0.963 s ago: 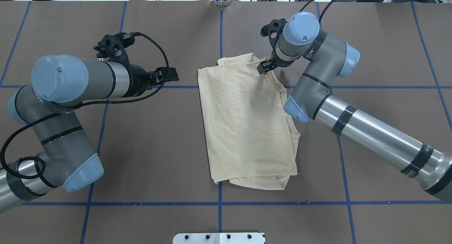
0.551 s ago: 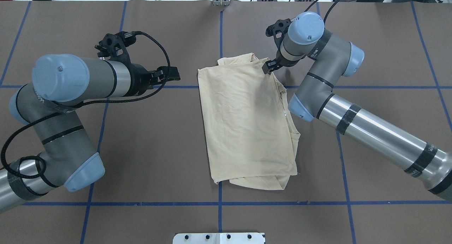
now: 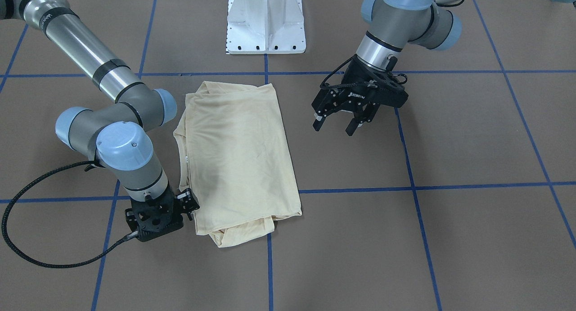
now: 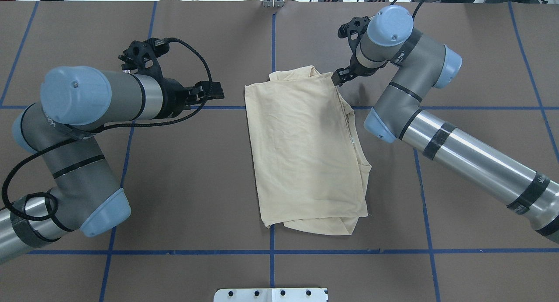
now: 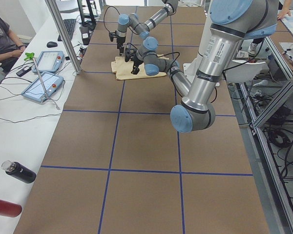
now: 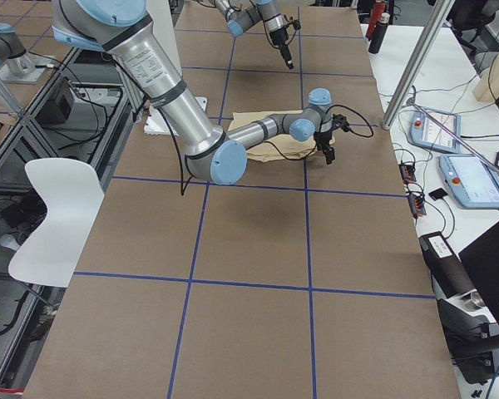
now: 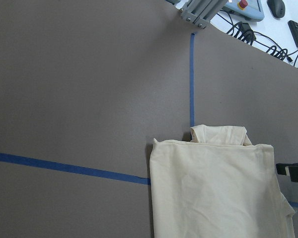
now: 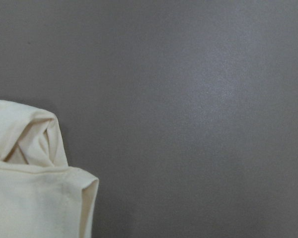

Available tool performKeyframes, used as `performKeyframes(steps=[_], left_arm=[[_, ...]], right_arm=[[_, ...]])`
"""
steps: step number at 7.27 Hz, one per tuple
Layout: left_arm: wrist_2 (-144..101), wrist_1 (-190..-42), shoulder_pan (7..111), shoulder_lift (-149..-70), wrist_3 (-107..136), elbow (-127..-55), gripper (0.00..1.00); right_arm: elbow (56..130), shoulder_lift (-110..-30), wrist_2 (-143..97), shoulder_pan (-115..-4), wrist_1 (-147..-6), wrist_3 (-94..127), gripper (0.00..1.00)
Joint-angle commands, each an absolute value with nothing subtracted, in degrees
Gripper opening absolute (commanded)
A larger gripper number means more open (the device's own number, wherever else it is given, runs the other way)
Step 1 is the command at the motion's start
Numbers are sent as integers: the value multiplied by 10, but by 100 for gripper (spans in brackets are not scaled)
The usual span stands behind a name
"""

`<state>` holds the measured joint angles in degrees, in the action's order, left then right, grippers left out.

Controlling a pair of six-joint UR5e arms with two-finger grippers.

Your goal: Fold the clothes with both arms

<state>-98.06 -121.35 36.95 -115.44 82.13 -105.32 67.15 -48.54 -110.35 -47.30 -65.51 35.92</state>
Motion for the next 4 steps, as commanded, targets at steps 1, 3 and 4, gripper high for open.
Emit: performKeyframes(steps=[1, 3, 4], left_arm=[[-980, -1214, 331, -1158, 837, -1062, 100], [-976, -1213, 268, -1158, 920, -1088, 100], [-974, -1212, 242, -1158, 947, -1088, 100]], right_arm=[[743, -517, -1171, -496, -692, 373, 100], [858, -567, -1187, -502, -787, 390, 100], [900, -605, -1201, -504, -792, 401, 100]])
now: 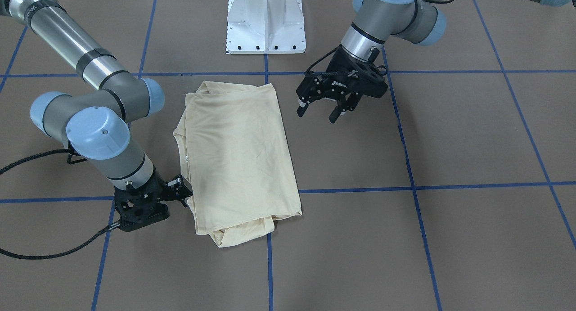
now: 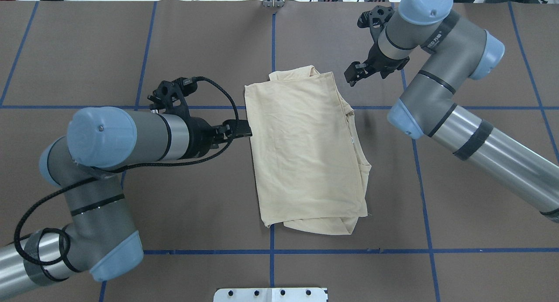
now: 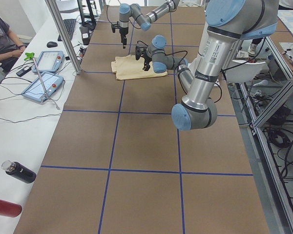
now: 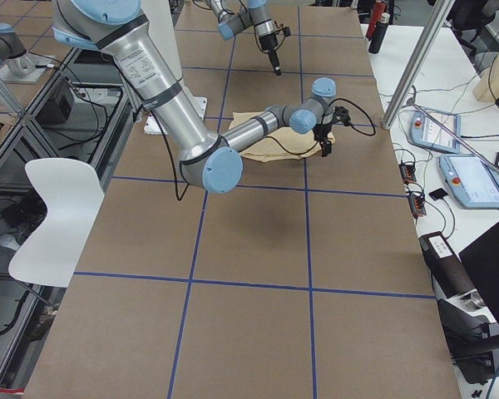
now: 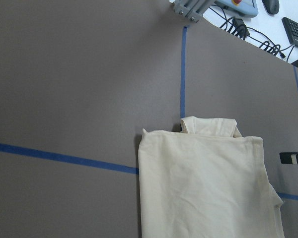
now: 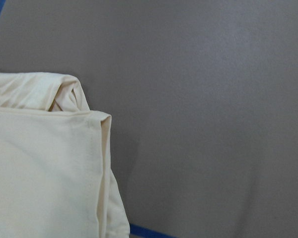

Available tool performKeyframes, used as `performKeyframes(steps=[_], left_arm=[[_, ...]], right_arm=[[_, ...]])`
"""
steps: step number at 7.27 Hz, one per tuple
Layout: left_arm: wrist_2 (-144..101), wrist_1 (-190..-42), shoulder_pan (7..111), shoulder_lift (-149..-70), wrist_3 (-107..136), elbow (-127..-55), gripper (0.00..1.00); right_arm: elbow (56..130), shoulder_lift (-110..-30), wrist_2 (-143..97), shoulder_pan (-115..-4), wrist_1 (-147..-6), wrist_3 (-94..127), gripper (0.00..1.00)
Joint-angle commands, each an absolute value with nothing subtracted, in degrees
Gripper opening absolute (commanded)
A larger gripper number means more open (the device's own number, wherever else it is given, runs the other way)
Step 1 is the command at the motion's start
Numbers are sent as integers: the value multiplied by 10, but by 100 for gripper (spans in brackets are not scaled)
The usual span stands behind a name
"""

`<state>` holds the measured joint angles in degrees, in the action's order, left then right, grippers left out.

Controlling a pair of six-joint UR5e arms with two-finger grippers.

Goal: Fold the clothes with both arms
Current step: 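Move the left gripper to the shirt's near end while the right gripper withdraws outward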

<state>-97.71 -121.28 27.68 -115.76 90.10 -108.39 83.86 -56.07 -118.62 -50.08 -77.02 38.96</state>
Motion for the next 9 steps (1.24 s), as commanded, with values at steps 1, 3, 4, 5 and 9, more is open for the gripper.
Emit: performKeyframes(steps=[1, 3, 4, 5, 9], left_arm=[[-958, -1213, 209, -1157, 996, -1087, 100], [-880, -1212, 132, -1156, 1041, -1076, 100], [-874, -1212, 121, -1158, 1065, -1058, 100], [-873, -1212, 118, -1167, 1082, -1037, 100], [-874, -1206, 118, -1224, 1092, -961, 99]], right_arm=[[930, -639, -1221, -504, -788, 425, 100], [989, -694, -1239, -504, -788, 429, 100], [994, -703, -1239, -504, -785, 431, 100], [995, -704, -1241, -504, -785, 452, 100], [999, -707, -1243, -504, -784, 471, 100]])
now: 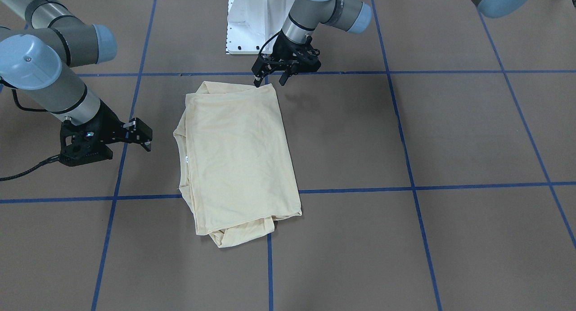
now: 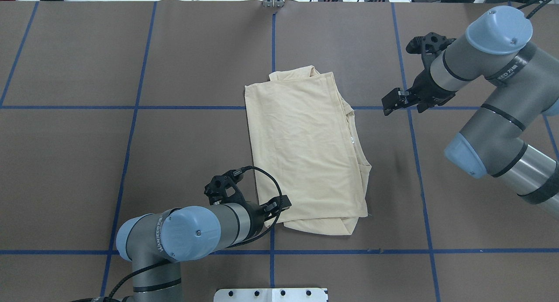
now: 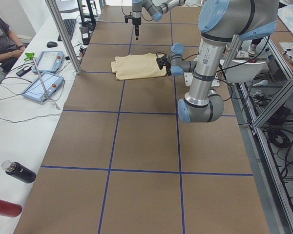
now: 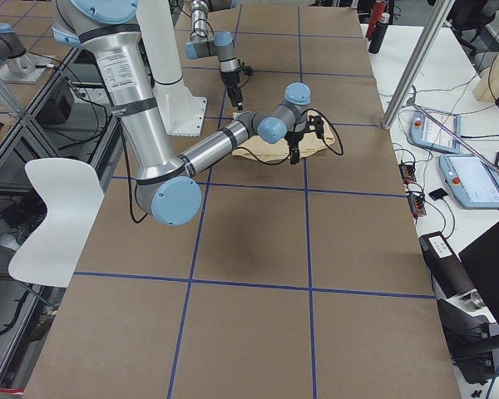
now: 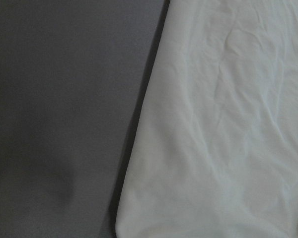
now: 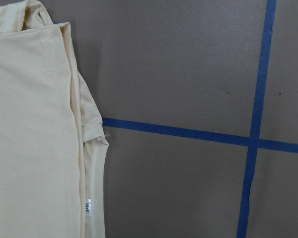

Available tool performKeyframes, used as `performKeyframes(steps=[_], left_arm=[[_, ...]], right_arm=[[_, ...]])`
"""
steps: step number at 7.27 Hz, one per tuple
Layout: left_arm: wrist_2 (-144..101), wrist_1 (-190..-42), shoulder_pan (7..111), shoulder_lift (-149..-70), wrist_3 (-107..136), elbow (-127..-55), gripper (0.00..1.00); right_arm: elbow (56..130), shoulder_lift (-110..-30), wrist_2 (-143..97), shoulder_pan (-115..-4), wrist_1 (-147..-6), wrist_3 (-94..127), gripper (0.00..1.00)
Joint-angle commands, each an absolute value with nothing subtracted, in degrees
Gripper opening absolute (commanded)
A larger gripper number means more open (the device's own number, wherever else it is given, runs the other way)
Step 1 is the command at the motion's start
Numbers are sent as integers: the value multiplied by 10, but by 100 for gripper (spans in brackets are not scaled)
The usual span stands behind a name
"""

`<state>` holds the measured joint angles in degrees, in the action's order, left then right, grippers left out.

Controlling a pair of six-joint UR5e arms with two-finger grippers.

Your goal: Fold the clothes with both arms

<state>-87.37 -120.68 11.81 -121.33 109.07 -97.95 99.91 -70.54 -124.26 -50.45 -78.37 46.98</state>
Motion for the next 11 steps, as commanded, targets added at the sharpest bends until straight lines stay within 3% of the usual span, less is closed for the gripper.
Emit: performKeyframes(steps=[1, 3, 6, 11], left_arm=[[-875, -1195, 118, -1225, 1092, -961, 98], [-875, -1189, 118, -1226, 1092, -962, 94], [-876, -1186, 118, -1226, 1092, -961, 74], [-879, -1153, 118, -1231, 1092, -969, 74]], right_arm=[[998, -707, -1243, -504, -784, 471, 100], [998, -707, -1243, -504, -784, 471, 100], [998, -706, -1245, -504, -784, 471, 100], [998, -706, -1244, -504, -784, 471, 100]])
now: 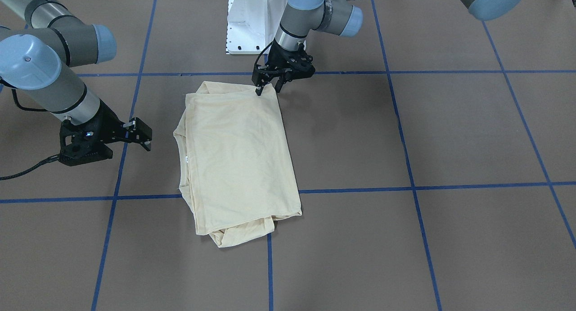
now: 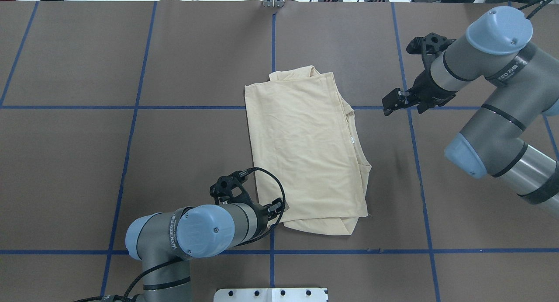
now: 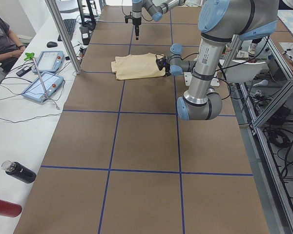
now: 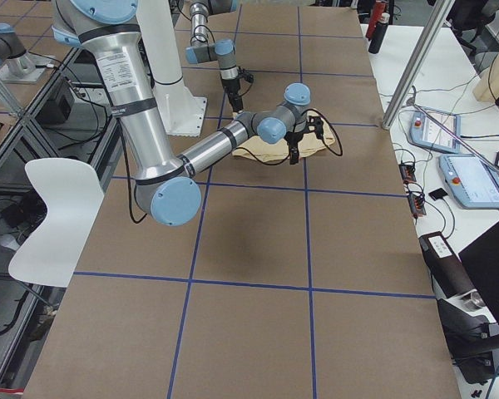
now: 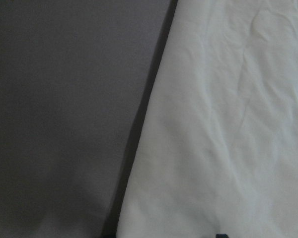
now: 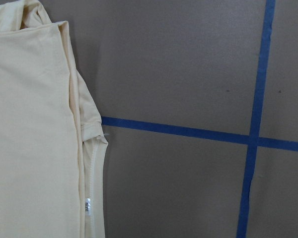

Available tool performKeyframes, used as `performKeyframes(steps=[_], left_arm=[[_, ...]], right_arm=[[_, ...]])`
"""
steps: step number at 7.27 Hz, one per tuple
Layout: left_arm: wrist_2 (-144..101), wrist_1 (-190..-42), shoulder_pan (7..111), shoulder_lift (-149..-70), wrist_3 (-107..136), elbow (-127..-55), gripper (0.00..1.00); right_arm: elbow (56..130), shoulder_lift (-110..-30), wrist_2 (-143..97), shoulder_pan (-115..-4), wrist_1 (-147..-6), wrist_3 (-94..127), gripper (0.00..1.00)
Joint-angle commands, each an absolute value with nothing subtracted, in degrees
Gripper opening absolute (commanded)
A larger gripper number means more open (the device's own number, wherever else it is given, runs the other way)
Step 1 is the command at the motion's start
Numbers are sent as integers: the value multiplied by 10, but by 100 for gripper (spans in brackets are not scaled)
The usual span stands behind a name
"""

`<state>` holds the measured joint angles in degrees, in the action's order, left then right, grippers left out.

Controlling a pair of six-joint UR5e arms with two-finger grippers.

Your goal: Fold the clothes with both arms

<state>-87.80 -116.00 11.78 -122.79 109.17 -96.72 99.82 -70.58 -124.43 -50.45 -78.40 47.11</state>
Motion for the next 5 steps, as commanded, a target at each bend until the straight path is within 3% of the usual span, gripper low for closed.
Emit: performKeyframes(steps=[1, 5], left_arm=[[-879, -1153, 117, -1231, 1092, -969, 74], [-879, -1149, 116, -1232, 1092, -962, 74]], right_arm=[[998, -706, -1244, -504, -784, 471, 100], [997, -705, -1244, -504, -784, 471, 100]])
